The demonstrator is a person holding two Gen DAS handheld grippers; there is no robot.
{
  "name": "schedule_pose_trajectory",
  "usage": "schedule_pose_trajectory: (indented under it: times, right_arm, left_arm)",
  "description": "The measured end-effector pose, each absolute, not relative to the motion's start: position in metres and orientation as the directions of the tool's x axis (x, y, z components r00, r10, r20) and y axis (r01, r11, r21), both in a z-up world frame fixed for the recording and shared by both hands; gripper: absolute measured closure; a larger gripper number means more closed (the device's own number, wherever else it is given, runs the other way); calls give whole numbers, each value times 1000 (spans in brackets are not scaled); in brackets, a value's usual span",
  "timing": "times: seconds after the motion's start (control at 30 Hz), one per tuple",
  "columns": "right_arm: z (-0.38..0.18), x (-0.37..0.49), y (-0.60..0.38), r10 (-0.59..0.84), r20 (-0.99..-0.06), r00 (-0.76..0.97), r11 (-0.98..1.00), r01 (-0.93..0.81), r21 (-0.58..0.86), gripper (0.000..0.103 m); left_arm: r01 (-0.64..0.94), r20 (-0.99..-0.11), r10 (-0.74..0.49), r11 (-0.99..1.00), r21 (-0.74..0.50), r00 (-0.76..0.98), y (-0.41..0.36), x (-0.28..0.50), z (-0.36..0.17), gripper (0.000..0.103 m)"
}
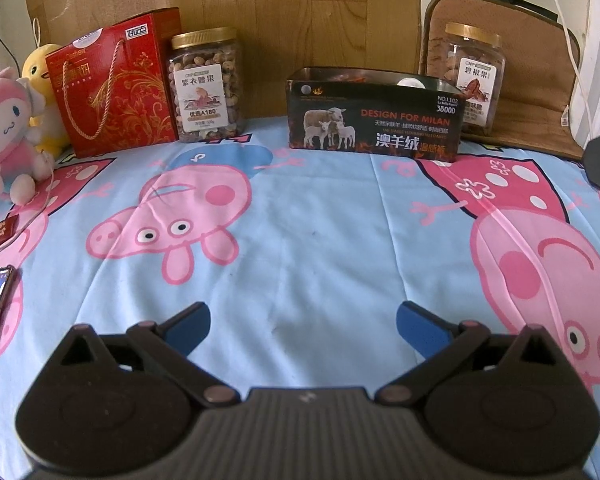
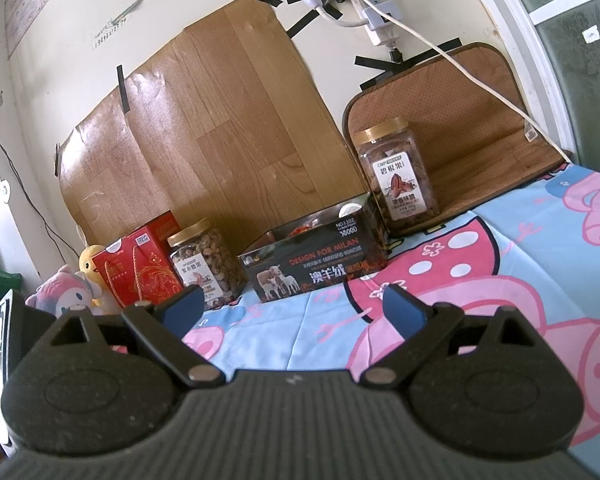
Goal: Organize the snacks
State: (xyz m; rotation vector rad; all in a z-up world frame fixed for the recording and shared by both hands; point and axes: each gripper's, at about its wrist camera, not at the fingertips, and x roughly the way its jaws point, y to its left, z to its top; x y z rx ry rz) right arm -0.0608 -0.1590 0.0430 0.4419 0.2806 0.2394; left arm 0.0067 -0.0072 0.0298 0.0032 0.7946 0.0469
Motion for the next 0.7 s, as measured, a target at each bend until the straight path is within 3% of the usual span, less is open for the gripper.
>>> schedule_pose_trajectory:
  times: [0.7]
  right_arm:
    - [43, -60, -158, 287, -217, 933, 878, -166, 449, 5]
  left_arm:
    - [-29, -717, 35, 999, 21, 696, -8, 8, 31, 0]
